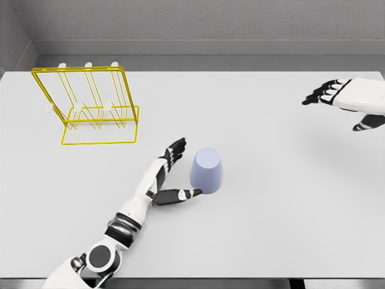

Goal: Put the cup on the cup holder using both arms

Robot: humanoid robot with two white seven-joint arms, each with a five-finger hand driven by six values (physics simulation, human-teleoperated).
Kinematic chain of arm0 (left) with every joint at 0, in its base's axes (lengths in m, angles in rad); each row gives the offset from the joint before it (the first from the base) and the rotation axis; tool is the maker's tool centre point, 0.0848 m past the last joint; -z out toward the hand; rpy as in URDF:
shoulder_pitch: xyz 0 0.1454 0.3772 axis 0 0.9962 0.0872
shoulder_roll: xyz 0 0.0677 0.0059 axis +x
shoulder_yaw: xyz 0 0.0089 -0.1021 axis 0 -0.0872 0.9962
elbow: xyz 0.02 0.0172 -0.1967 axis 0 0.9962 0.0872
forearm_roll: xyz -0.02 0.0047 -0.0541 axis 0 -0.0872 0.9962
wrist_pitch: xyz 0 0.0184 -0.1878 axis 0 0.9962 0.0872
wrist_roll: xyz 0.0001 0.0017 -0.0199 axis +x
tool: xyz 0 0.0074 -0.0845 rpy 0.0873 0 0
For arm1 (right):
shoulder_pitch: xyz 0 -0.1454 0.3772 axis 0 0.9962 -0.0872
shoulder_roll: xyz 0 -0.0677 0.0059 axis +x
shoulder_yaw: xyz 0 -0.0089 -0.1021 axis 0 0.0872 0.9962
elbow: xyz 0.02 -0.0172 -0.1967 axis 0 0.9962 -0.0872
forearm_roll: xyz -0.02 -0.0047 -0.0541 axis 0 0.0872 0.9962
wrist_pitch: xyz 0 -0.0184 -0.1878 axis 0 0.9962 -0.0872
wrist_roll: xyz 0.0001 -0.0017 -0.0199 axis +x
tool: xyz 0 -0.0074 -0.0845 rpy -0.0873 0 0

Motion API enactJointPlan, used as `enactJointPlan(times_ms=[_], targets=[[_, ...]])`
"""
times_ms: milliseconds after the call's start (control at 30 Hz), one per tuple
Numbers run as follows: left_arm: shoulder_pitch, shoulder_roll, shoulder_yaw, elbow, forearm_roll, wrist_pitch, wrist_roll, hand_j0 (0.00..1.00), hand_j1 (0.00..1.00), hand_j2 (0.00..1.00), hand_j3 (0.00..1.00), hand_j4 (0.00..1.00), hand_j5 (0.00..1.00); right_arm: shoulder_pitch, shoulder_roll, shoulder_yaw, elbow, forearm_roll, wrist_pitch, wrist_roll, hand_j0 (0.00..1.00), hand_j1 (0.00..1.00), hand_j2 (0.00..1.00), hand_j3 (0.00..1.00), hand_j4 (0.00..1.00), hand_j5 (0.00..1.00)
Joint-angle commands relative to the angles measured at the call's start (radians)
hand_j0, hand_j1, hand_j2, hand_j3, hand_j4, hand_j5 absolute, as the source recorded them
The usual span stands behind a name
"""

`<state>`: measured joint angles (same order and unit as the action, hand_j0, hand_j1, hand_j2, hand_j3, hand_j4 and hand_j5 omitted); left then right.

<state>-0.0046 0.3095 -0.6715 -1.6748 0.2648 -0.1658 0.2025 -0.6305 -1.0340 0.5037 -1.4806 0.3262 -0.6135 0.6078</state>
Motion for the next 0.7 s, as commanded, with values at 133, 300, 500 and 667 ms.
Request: enactJointPlan(times_ms=[133,300,500,667], targets=[[-0.003,-0.024,-0.028,0.001,-0.003,0.008,0.0,1.0,1.0,1.0,1.0,1.0,1.0,0.0,-0.003,-0.004,0.002,-0.006,0.003,0.003,1.0,1.0,1.0,1.0,1.0,1.0],[-0.005,-0.046,-0.026,0.004,-0.009,0.009,0.0,1.0,1.0,1.0,1.0,1.0,1.0,0.002,-0.001,-0.002,0.002,-0.006,0.003,0.003,1.0,1.0,1.0,1.0,1.0,1.0],[-0.029,-0.066,-0.026,0.04,-0.007,0.009,0.0,1.0,1.0,1.0,1.0,1.0,1.0,0.003,-0.012,-0.002,0.0,-0.004,0.003,0.003,1.0,1.0,1.0,1.0,1.0,1.0],[-0.041,-0.079,-0.026,0.06,-0.007,0.009,0.0,1.0,1.0,1.0,1.0,1.0,1.0,0.002,-0.012,-0.002,0.0,-0.006,0.003,0.003,1.0,1.0,1.0,1.0,1.0,1.0]])
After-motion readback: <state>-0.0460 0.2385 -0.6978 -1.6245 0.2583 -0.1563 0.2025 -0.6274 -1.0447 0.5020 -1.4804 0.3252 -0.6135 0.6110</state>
